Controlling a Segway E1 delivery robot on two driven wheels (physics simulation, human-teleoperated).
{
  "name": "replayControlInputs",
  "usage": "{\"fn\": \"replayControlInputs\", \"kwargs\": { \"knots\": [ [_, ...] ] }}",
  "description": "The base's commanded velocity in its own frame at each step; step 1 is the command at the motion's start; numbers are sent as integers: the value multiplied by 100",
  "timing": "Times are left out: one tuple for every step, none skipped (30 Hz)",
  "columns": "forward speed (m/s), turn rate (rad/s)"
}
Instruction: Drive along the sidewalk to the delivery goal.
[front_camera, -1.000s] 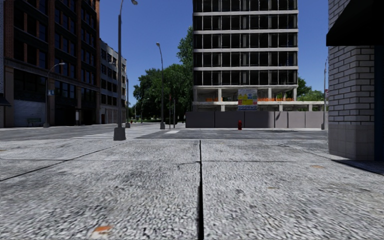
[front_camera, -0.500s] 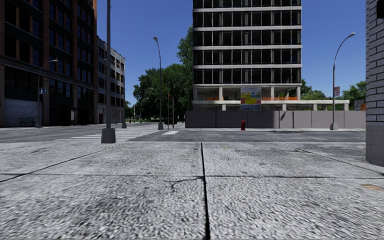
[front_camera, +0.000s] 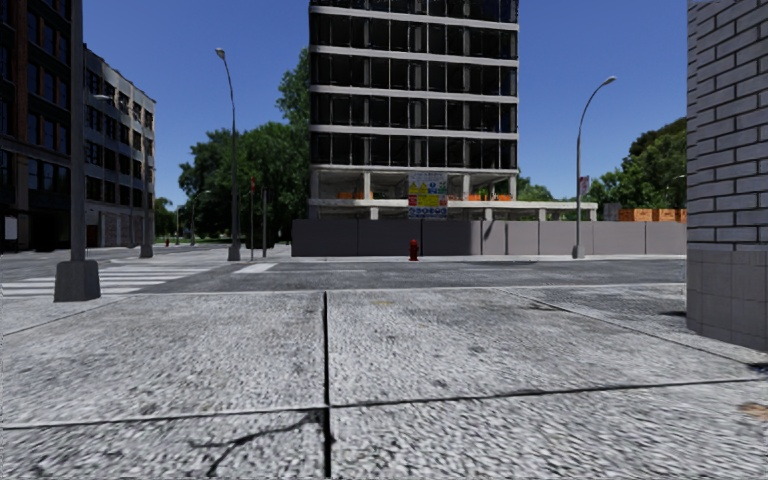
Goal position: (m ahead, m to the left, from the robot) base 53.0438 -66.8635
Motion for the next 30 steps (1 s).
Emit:
{"fn": "replayControlInputs", "kwargs": {
  "knots": [
    [147, -65],
    [147, -63],
    [147, -58],
    [147, -50],
    [147, -36],
    [148, -27],
    [148, -27],
    [148, -23],
    [148, -22],
    [148, -22],
    [148, -22],
    [148, -22],
    [149, -22],
    [149, -22],
    [150, -22],
    [151, -21],
    [153, -21],
    [155, -21],
    [156, -21],
    [156, -23],
    [156, -23],
    [156, -25],
    [156, -29],
    [156, -37],
    [156, -41],
    [156, -42],
    [156, -42],
    [156, -42],
    [156, -42],
    [156, -42]
  ]
}}
